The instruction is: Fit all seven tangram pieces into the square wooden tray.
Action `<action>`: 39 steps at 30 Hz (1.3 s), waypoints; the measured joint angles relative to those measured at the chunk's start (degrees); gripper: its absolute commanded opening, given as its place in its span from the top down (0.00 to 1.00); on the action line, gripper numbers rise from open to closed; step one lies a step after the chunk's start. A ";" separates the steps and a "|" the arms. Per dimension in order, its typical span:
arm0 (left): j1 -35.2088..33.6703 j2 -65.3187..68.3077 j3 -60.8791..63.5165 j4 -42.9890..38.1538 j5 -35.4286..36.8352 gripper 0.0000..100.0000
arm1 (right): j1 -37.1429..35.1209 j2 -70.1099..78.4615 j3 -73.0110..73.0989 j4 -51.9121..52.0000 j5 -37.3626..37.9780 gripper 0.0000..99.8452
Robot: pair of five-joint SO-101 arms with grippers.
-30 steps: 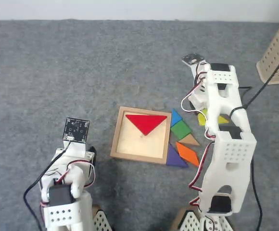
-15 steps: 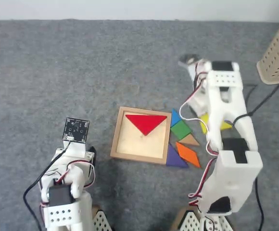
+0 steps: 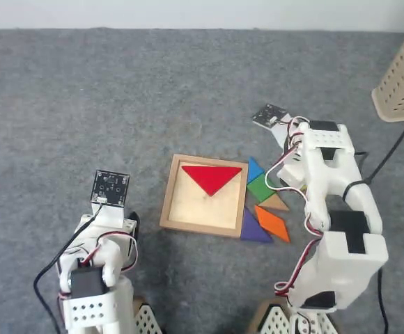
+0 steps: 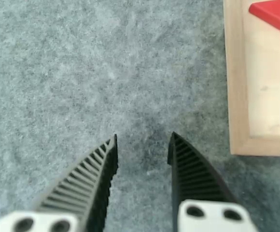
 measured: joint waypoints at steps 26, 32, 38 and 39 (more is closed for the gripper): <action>0.00 0.00 0.00 0.00 0.00 0.83 | 1.76 6.33 -6.33 0.88 -6.24 0.99; 0.00 0.00 0.00 0.00 0.00 0.83 | 1.32 8.09 -16.00 11.25 -18.99 0.99; 0.00 0.00 0.00 0.00 0.00 0.83 | -1.49 8.09 -30.33 24.79 -31.30 0.99; 0.00 0.00 0.00 0.00 0.00 0.83 | -2.55 8.00 -31.21 25.76 -32.88 0.99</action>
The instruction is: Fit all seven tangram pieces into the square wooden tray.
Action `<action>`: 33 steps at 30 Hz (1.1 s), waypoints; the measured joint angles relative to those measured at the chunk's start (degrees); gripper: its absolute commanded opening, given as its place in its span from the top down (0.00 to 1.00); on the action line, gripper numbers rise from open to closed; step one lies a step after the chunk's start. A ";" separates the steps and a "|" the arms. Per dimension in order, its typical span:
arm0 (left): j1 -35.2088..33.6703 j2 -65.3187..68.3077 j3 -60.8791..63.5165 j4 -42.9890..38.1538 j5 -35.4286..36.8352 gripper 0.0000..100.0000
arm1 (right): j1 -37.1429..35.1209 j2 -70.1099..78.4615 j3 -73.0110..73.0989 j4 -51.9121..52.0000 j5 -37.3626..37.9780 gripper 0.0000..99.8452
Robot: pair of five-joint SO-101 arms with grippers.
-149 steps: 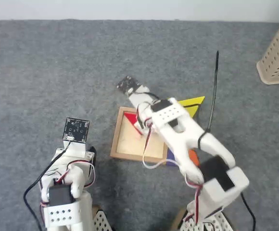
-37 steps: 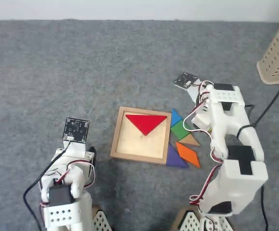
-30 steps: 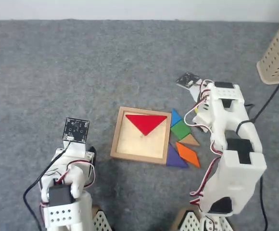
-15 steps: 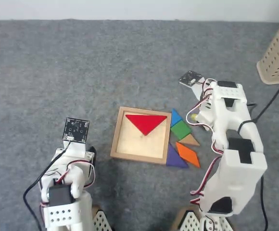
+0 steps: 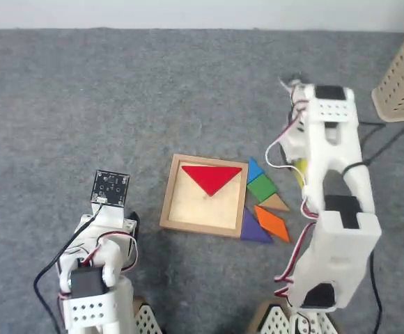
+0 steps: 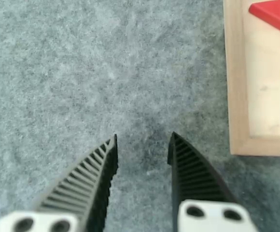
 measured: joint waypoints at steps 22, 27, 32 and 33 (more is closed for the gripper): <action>0.00 0.00 0.00 0.00 0.00 0.83 | -34.90 -1.32 2.64 -10.11 -23.12 0.99; 0.00 0.00 0.00 0.00 0.00 0.83 | -37.36 -0.09 2.64 -10.73 -23.82 0.85; 0.00 0.00 0.00 0.00 0.00 0.83 | -37.45 -0.09 2.64 -10.73 -23.82 0.80; 0.00 0.00 0.00 0.00 0.00 0.83 | -37.27 -0.09 2.64 -10.73 -23.82 0.81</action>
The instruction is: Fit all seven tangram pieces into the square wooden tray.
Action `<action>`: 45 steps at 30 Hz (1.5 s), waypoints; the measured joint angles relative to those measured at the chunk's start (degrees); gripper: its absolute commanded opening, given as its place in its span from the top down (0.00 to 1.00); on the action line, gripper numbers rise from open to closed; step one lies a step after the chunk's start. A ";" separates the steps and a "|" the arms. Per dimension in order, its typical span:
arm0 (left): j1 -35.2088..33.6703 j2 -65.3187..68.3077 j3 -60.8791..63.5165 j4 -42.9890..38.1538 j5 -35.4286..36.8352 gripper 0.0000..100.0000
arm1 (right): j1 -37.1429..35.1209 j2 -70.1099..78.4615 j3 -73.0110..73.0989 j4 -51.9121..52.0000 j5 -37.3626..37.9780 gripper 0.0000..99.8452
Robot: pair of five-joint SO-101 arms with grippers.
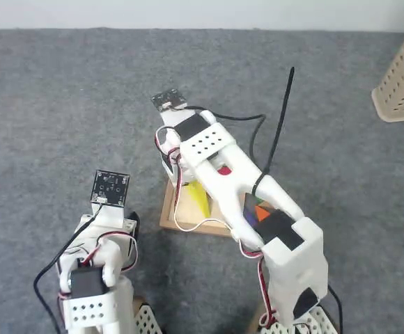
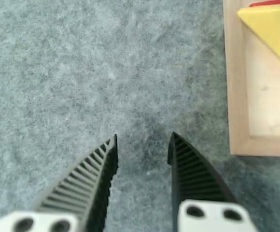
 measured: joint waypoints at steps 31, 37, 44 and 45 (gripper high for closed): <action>0.00 0.00 0.00 0.00 0.00 0.83 | 14.51 -49.58 58.99 -38.95 2.37 0.99; 0.00 0.00 0.00 0.00 0.00 0.83 | 14.95 -55.21 68.48 -47.82 2.37 0.99; 0.00 0.00 0.00 0.00 0.00 0.83 | 14.24 -55.21 68.57 -47.65 10.90 0.99; 0.00 0.00 0.00 0.00 0.00 0.83 | 13.10 -55.21 68.57 -47.30 11.69 0.99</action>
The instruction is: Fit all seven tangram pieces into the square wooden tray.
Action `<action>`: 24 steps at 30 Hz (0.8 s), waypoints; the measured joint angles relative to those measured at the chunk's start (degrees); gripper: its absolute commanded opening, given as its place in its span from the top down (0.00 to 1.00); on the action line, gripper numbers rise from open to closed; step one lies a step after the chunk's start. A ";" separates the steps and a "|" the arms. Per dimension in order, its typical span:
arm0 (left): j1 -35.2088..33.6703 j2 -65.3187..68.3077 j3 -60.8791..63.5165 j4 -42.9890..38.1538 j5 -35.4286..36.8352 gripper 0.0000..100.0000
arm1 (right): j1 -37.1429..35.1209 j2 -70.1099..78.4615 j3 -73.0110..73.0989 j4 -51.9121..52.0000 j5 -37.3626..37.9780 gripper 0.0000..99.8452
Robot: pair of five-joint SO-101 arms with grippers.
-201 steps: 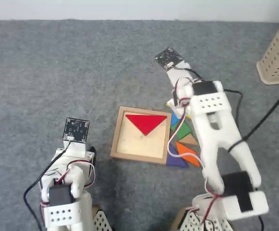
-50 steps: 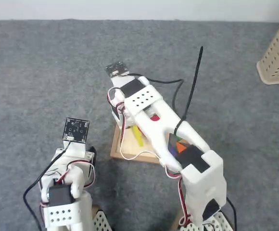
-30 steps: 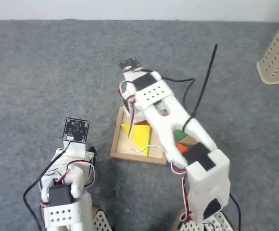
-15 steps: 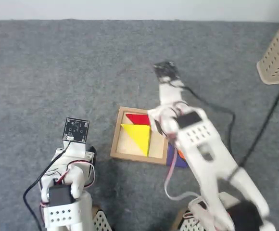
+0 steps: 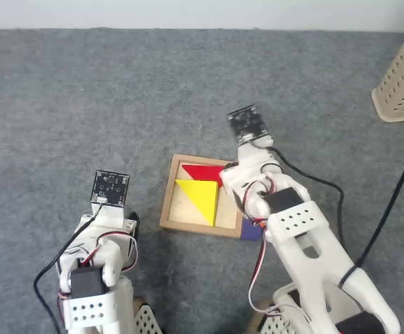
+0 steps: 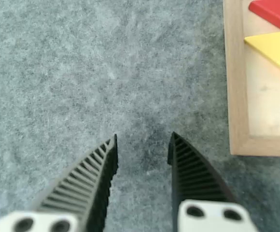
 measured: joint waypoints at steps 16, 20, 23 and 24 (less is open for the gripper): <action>0.00 0.00 0.00 0.00 0.00 0.83 | -1.93 -0.35 0.35 0.35 1.23 0.99; 0.00 0.00 0.00 0.00 0.00 0.83 | -2.29 2.29 0.26 0.35 1.49 0.99; 0.00 0.00 0.00 0.00 0.00 0.83 | -2.64 8.97 -1.49 0.35 1.49 0.99; 0.00 0.00 0.00 0.00 0.00 0.83 | -2.90 11.60 -2.55 0.35 1.49 0.99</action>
